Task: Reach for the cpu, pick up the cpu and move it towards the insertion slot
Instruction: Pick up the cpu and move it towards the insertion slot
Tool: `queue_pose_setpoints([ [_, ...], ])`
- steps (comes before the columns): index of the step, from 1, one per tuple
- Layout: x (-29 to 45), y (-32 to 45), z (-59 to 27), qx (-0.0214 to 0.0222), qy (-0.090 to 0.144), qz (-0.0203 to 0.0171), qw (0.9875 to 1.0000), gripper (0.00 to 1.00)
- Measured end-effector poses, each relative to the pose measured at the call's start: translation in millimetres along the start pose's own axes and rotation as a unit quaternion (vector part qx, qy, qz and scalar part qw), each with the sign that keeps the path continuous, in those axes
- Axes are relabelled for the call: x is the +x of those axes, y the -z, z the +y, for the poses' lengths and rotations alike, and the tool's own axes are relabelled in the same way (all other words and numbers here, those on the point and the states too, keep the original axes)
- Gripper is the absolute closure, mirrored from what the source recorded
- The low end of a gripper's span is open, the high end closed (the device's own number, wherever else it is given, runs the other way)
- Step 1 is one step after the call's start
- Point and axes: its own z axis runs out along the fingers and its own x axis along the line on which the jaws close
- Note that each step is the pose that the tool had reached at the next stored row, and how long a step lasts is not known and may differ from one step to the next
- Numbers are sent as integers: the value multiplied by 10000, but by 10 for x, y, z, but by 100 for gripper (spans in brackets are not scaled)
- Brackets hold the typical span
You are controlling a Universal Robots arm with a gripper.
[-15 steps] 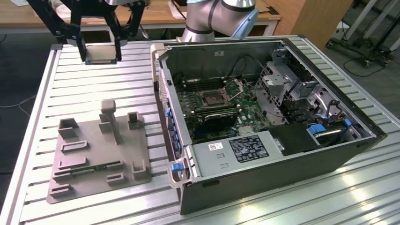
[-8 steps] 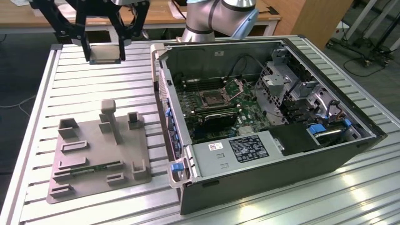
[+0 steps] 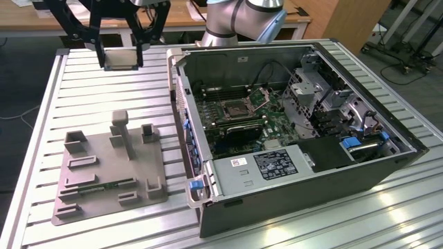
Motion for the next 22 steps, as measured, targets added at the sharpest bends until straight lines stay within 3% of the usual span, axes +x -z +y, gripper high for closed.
queue_pose_setpoints([
  [22, -75, 4, 1, 0, 0, 0, 10000, 45],
])
